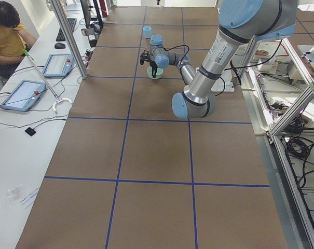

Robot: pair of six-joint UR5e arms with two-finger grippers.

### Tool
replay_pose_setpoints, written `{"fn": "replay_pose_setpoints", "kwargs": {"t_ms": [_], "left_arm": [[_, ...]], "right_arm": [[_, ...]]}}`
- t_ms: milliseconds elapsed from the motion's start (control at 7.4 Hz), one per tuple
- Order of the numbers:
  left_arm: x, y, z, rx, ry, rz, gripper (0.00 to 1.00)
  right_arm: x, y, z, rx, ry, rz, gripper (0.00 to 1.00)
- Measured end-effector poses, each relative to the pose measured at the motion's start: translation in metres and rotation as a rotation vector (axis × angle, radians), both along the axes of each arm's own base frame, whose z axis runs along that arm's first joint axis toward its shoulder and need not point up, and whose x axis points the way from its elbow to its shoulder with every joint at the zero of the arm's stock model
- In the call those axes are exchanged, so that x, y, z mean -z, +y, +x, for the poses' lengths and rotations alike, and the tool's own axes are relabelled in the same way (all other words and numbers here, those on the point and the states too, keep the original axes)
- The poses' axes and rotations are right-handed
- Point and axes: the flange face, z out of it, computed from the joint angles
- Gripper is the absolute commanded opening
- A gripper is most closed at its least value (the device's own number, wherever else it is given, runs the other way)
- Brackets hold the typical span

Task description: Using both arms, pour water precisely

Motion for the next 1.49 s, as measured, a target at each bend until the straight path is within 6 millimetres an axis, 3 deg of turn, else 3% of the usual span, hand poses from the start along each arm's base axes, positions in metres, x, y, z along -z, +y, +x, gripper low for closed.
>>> {"fn": "replay_pose_setpoints", "kwargs": {"t_ms": [135,405,811,1081,1351,1486], "left_arm": [[-0.005,-0.010,-0.016,-0.014,0.004,0.010,0.00],[-0.041,-0.026,-0.072,-0.041,0.006,0.014,0.00],[-0.121,-0.018,-0.193,-0.062,-0.001,0.011,0.00],[-0.169,-0.021,-0.258,-0.020,-0.031,-0.037,0.00],[-0.230,-0.028,-0.324,0.073,-0.079,-0.151,0.00],[-0.260,-0.026,-0.347,0.093,-0.088,-0.220,0.00]], "right_arm": [[0.000,0.000,-0.001,0.001,0.000,0.000,1.00],[0.000,0.000,-0.002,0.004,0.000,0.000,1.00],[0.000,0.000,-0.002,0.011,0.001,0.005,1.00],[0.000,0.000,-0.002,0.013,0.002,0.007,1.00],[0.000,0.000,-0.003,0.014,0.001,0.007,1.00],[0.000,0.000,-0.003,0.014,0.001,0.007,1.00]]}}
